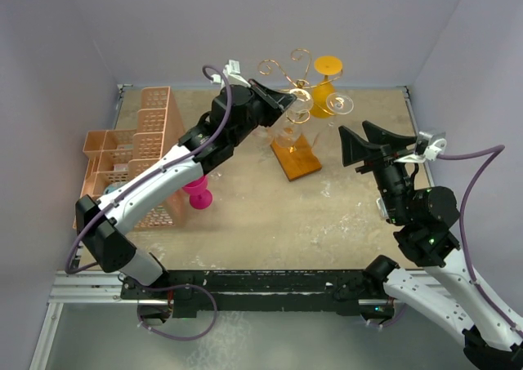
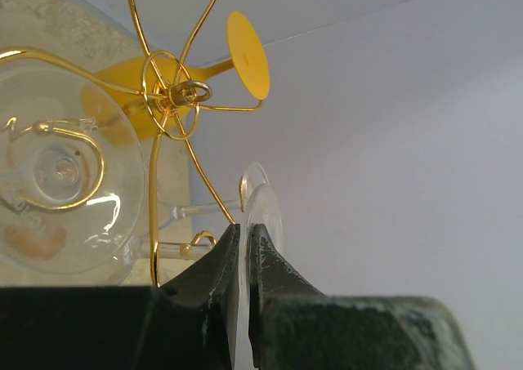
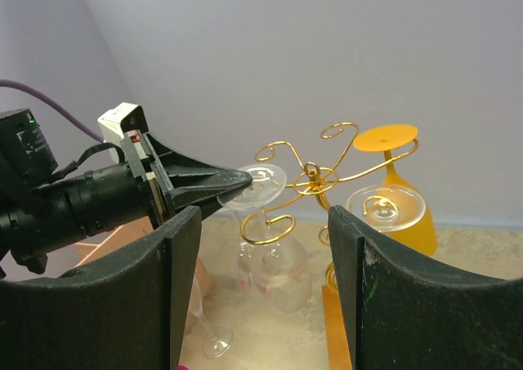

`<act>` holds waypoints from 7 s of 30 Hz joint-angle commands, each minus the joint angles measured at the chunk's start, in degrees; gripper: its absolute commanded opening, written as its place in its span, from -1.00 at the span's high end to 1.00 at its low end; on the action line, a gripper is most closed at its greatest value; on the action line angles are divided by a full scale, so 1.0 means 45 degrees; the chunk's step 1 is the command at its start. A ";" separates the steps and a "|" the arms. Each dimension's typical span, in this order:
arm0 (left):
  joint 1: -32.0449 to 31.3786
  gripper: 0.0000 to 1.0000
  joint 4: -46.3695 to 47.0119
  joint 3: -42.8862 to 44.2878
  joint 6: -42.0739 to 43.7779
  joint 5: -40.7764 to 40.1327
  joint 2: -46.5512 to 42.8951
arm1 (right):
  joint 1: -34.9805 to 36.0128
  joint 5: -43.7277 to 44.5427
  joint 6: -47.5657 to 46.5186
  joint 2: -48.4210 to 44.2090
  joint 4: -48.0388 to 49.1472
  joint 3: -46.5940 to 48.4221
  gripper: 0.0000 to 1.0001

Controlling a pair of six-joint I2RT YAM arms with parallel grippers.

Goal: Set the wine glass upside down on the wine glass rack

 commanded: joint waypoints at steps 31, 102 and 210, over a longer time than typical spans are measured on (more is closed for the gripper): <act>0.0076 1.00 0.0040 0.1227 0.0649 0.2312 0.0201 | 0.0034 -0.0370 0.0349 -0.0001 0.0993 -0.0223 -0.31; 0.0155 0.29 -0.7173 0.8537 0.6707 -0.2007 0.2601 | 0.0017 -0.0950 0.1780 0.0675 0.0694 0.0612 -0.31; 0.3963 1.00 0.4111 -0.3652 0.2479 0.2936 -1.0326 | 0.2243 -0.2512 1.1476 0.7998 0.9985 0.3899 -0.25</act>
